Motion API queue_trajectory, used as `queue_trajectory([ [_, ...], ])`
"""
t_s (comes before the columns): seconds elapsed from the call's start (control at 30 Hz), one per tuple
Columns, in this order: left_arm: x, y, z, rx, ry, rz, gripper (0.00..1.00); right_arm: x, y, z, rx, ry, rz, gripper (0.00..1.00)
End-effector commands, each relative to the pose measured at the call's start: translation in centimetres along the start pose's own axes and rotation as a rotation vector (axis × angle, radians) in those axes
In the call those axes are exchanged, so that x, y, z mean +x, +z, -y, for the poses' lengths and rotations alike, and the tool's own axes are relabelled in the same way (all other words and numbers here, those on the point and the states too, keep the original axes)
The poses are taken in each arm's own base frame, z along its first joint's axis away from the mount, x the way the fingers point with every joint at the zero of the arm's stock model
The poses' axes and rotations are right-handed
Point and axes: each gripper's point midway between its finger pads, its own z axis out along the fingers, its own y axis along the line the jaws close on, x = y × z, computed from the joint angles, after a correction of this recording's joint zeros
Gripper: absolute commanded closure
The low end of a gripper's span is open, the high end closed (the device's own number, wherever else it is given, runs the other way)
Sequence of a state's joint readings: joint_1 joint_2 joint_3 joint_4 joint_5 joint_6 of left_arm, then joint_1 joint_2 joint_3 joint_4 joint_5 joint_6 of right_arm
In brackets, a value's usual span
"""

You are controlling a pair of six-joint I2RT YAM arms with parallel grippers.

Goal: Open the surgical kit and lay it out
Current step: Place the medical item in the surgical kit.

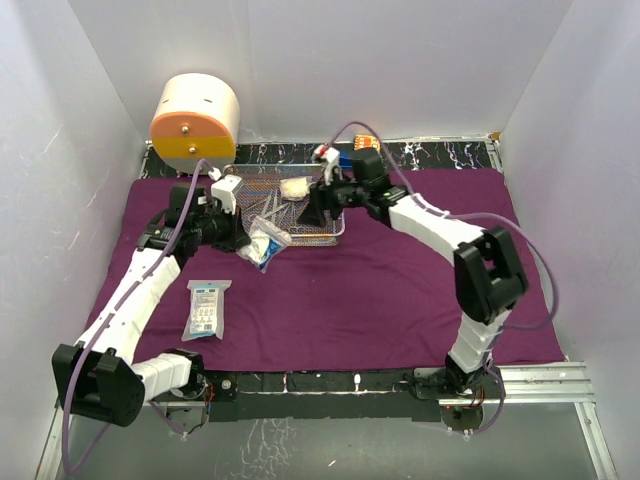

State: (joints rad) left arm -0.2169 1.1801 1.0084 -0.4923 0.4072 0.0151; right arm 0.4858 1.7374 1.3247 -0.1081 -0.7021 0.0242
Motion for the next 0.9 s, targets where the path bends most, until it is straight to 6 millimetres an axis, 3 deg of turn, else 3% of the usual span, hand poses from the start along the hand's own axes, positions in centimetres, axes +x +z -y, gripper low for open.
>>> queue_trajectory([
  [0.0,0.4,-0.1,-0.1,-0.011,0.031,0.035,1.0,-1.3,3.9,-4.7,-0.195,0.066,0.013,0.37],
  [0.13,1.1,-0.2,-0.5,-0.027,0.061,0.042,1.0,-0.1,6.1,-7.0,-0.303,0.135,-0.015,0.33],
  [0.27,1.6,-0.2,-0.8,-0.046,0.072,0.044,1.0,1.1,7.4,-8.6,-0.397,0.199,-0.046,0.4],
  [0.57,2.9,-0.1,-1.2,-0.059,0.091,0.032,1.0,3.0,8.7,-9.8,-0.514,0.297,-0.088,0.85],
  [0.63,3.0,-0.2,-1.2,-0.056,0.112,0.027,0.89,3.1,8.9,-9.5,-0.503,0.294,-0.088,0.94],
  [0.67,2.9,-0.4,-1.2,-0.059,0.12,0.025,0.77,3.4,9.0,-9.3,-0.491,0.29,-0.096,0.99],
  [0.77,2.1,-1.4,-1.7,-0.102,0.151,0.02,0.46,4.9,9.3,-8.7,-0.456,0.264,-0.143,1.0],
  [0.87,0.5,-2.8,-2.7,-0.184,0.182,0.021,0.34,7.0,9.6,-8.9,-0.44,0.21,-0.212,1.0],
])
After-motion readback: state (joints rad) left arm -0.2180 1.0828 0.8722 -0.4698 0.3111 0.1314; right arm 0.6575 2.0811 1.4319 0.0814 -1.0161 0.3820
